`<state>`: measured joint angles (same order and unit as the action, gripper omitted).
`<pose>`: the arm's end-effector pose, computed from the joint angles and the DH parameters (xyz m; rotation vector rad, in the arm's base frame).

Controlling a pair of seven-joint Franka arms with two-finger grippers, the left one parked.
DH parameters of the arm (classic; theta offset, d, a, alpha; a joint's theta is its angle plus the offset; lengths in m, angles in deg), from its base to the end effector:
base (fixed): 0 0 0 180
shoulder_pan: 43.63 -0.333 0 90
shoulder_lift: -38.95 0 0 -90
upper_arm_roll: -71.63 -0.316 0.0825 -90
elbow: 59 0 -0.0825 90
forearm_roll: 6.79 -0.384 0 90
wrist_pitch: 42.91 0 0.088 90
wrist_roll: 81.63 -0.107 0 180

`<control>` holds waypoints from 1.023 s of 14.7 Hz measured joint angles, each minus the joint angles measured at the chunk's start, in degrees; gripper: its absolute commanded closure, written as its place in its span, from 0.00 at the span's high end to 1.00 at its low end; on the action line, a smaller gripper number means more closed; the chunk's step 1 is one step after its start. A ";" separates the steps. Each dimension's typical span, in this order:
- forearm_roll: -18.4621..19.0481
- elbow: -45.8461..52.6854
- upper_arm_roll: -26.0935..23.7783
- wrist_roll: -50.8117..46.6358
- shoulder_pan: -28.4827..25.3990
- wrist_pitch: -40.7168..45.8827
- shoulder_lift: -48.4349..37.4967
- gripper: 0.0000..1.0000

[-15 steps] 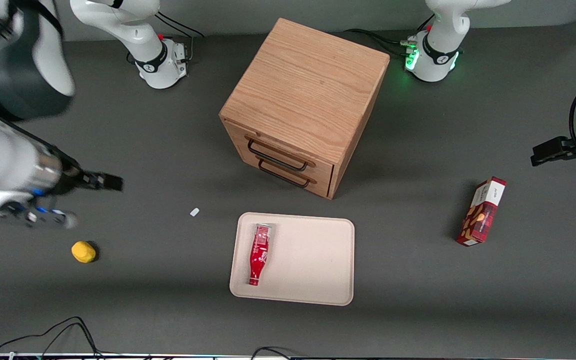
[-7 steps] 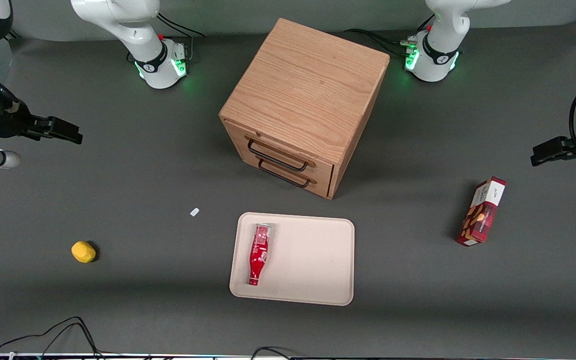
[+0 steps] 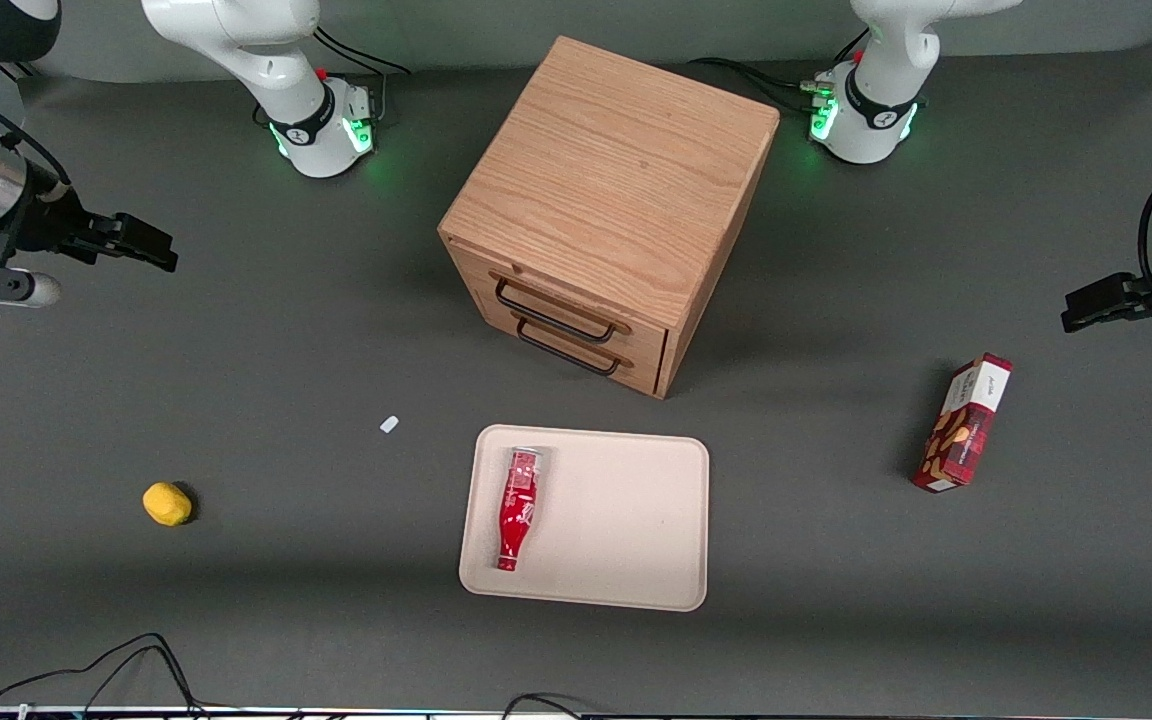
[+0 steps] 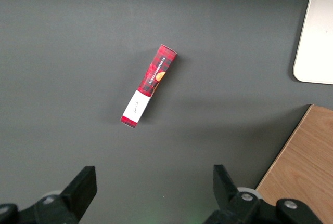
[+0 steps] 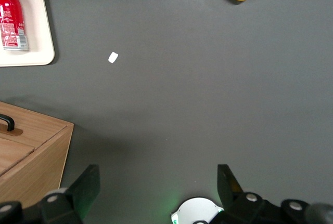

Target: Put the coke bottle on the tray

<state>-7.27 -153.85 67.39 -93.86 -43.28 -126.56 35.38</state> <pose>0.5201 0.0375 0.6096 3.1115 -0.2270 -0.2071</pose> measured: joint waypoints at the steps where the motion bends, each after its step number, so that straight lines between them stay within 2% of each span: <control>1: 0.00 0.01 0.13 0.00 -0.15 0.00 -0.12 1.00; 15: 0.00 0.73 0.69 0.00 -0.32 0.69 -0.20 1.00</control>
